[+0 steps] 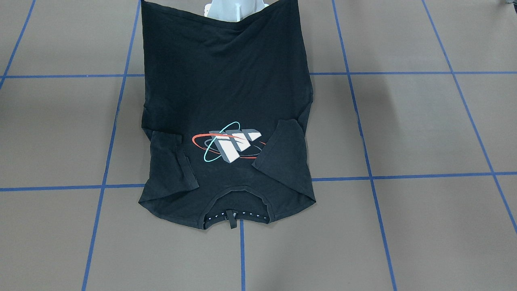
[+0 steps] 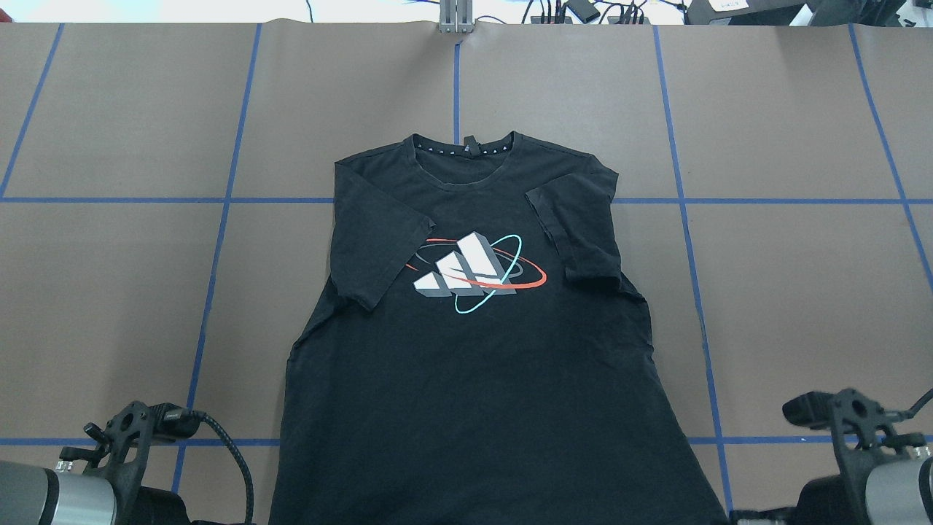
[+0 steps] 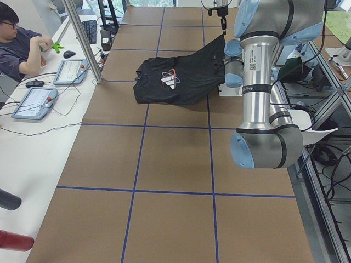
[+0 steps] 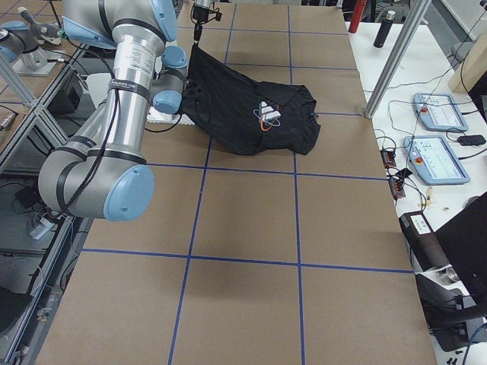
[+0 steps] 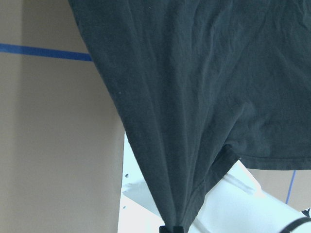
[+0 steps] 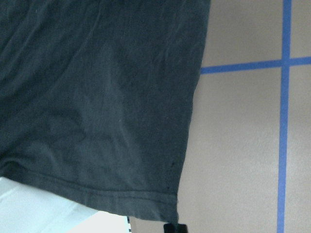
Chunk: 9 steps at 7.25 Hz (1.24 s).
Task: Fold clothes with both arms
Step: 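Lift the hem with both grippers and carry it toward the collar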
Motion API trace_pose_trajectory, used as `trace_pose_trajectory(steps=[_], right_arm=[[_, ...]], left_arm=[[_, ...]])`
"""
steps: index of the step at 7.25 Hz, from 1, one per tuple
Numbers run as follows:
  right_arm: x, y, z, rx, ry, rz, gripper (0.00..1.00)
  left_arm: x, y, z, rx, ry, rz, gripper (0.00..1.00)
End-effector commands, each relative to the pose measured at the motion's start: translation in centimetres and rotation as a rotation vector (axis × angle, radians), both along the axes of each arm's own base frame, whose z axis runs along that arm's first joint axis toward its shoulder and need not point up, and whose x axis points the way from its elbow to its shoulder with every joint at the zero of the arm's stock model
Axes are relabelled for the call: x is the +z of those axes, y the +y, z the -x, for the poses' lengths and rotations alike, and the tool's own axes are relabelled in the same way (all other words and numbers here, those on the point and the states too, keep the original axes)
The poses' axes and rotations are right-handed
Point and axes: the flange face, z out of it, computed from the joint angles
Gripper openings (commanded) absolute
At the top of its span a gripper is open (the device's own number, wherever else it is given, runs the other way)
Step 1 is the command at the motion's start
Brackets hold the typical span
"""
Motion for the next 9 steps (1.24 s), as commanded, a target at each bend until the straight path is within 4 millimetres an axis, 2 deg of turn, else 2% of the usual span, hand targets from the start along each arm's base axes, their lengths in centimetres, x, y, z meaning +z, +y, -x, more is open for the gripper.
trace_pose_trajectory(steps=[1, 2, 4, 5, 7, 8, 9], right_arm=[[1.2, -4.1, -1.4, 0.144, 0.067, 0.012, 0.00], [1.5, -7.1, -0.9, 0.224, 0.068, 0.015, 0.00], [2.9, -11.1, -0.3, 0.320, 0.082, 0.019, 0.00], [2.8, -13.1, -0.1, 0.367, 0.072, 0.019, 0.00], [3.8, -18.3, 2.6, 0.437, 0.080, 0.019, 0.00], [4.1, -19.9, 2.4, 0.446, 0.092, -0.007, 0.00], [3.9, -21.2, 1.5, 0.440, 0.115, -0.043, 0.00]], left_arm=[[0.6, -4.3, 0.1, -0.116, -0.012, -0.004, 0.00], [0.1, -7.6, -0.1, -0.198, 0.001, -0.009, 0.00], [-0.7, -14.4, -0.3, -0.345, 0.006, -0.012, 0.00], [-1.1, -17.0, 0.4, -0.397, -0.004, -0.029, 0.00], [-2.9, -21.1, 2.0, -0.450, -0.047, -0.141, 0.00], [-3.1, -22.7, 2.4, -0.479, -0.057, -0.146, 0.00], [-3.2, -24.6, 2.0, -0.503, -0.066, -0.142, 0.00]])
